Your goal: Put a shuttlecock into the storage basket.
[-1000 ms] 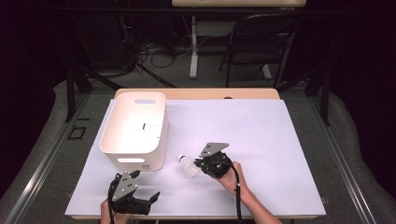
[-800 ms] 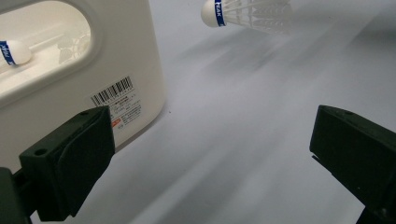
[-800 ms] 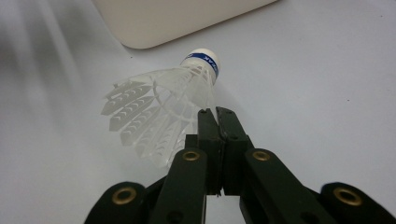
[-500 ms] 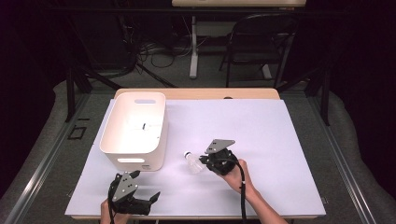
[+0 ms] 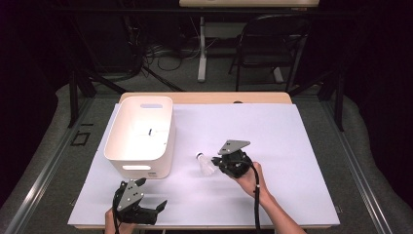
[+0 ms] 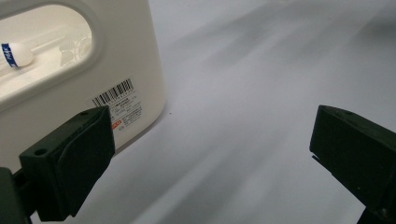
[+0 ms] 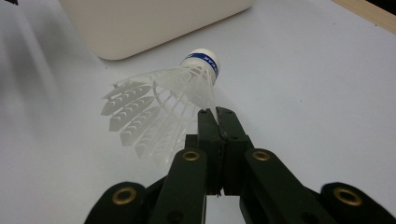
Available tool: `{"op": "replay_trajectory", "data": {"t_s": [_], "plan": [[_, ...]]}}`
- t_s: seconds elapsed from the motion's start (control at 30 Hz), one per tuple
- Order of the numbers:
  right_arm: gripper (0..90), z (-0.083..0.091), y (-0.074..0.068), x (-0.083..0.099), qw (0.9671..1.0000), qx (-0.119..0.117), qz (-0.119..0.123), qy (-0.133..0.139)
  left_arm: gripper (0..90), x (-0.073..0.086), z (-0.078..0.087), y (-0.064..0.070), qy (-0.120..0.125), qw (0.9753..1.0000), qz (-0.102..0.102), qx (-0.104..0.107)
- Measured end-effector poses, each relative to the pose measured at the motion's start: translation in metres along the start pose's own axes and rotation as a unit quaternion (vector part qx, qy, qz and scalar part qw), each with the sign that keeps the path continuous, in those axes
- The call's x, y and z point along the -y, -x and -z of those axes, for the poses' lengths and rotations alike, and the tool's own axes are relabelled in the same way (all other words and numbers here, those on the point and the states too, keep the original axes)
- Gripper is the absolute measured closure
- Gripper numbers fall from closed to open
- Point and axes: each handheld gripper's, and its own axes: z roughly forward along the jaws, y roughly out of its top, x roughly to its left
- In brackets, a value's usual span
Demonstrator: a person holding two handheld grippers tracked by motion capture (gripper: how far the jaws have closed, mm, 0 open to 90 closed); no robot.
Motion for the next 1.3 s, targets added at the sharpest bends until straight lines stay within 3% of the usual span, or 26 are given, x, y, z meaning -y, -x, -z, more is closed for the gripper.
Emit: {"op": "replay_trajectory", "data": {"t_s": [1.3], "plan": [[90.0, 0.005, 0.014, -0.048, 0.9997, -0.001, 0.011, 0.020, 0.0, -0.001, 0.002, 0.000, 0.003, 1.0000, -0.004, -0.003]]}}
